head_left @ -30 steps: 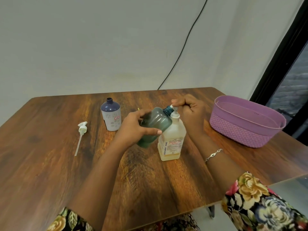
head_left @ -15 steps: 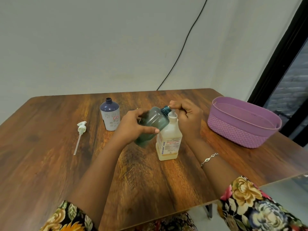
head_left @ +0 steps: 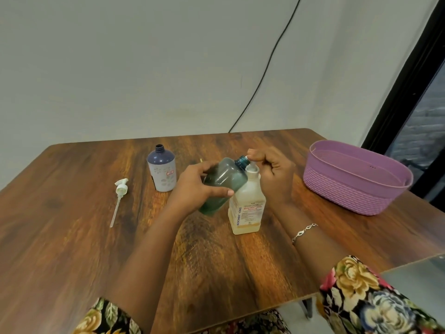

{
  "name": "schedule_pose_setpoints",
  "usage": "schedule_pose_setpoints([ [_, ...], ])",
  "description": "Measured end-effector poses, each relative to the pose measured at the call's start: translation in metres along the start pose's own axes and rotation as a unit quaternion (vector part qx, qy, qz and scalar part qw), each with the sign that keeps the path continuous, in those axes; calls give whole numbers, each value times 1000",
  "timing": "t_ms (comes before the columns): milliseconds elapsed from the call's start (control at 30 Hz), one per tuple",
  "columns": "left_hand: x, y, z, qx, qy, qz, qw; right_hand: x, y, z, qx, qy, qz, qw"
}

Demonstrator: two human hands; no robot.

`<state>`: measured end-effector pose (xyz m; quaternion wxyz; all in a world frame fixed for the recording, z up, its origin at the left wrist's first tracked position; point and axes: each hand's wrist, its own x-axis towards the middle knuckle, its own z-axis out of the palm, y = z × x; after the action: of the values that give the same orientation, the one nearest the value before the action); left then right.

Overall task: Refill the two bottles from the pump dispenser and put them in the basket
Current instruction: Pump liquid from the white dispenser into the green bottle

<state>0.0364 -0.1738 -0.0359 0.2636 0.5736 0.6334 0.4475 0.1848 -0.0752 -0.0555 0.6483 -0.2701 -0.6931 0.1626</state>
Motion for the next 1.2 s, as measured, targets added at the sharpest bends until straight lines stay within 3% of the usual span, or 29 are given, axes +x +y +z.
schedule_pose_setpoints([
  [167,3,9,-8,15,-4,18,1000,21,-13,-10,-31,-24,24,999],
  [367,-1,-1,1,-8,-10,-5,1000,-9,-4,2,40,52,35,997],
  [700,2,8,-5,11,-3,9,1000,23,-19,-3,-22,0,44,999],
  [933,1,2,0,5,-5,-4,1000,3,-1,5,-19,31,-36,999],
  [1200,4,8,-7,9,-9,11,1000,21,-19,-2,-41,-4,19,999],
])
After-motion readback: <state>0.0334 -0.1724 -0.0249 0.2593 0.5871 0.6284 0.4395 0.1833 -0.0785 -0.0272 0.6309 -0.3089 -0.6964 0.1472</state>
